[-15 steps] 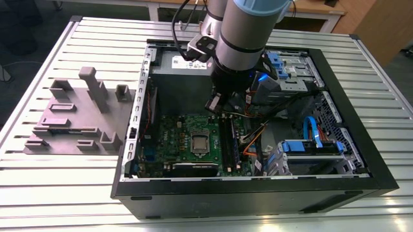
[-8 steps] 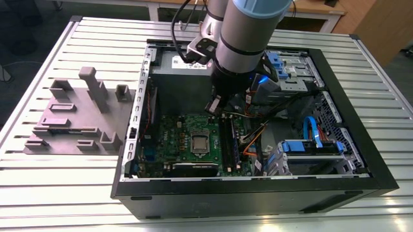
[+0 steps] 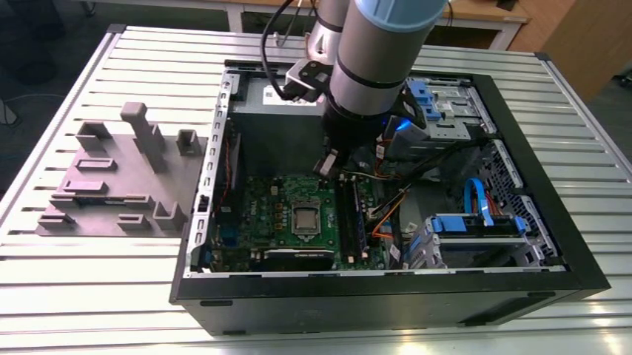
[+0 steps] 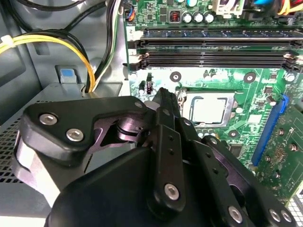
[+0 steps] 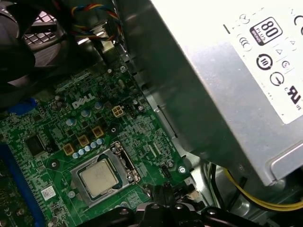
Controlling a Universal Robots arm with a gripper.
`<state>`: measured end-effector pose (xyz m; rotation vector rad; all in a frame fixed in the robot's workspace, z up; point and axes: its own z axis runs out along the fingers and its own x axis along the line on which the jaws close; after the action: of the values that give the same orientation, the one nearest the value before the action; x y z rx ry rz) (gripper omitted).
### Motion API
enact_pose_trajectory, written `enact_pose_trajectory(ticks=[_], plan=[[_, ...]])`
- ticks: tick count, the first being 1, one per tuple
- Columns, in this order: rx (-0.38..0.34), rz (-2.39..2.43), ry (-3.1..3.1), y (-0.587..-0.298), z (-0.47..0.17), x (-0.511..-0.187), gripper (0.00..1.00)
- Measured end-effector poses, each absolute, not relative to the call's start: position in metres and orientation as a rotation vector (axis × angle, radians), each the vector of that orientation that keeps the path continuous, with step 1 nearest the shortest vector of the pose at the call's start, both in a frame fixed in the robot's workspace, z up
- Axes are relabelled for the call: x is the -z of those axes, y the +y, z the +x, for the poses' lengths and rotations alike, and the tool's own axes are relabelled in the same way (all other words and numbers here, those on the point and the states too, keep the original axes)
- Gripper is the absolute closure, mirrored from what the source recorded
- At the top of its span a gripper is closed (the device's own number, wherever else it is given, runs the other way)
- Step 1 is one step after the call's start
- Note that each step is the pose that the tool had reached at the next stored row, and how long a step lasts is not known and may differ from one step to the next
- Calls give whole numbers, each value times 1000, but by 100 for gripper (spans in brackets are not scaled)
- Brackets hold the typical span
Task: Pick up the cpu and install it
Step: 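Install the first cpu locking lever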
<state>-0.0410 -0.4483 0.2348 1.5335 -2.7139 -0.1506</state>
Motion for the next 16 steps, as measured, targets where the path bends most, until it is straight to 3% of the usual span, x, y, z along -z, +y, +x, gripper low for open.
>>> enact_pose_trajectory(ticks=[16], plan=[[151, 1542, -2709, -450, -42, -235, 89]])
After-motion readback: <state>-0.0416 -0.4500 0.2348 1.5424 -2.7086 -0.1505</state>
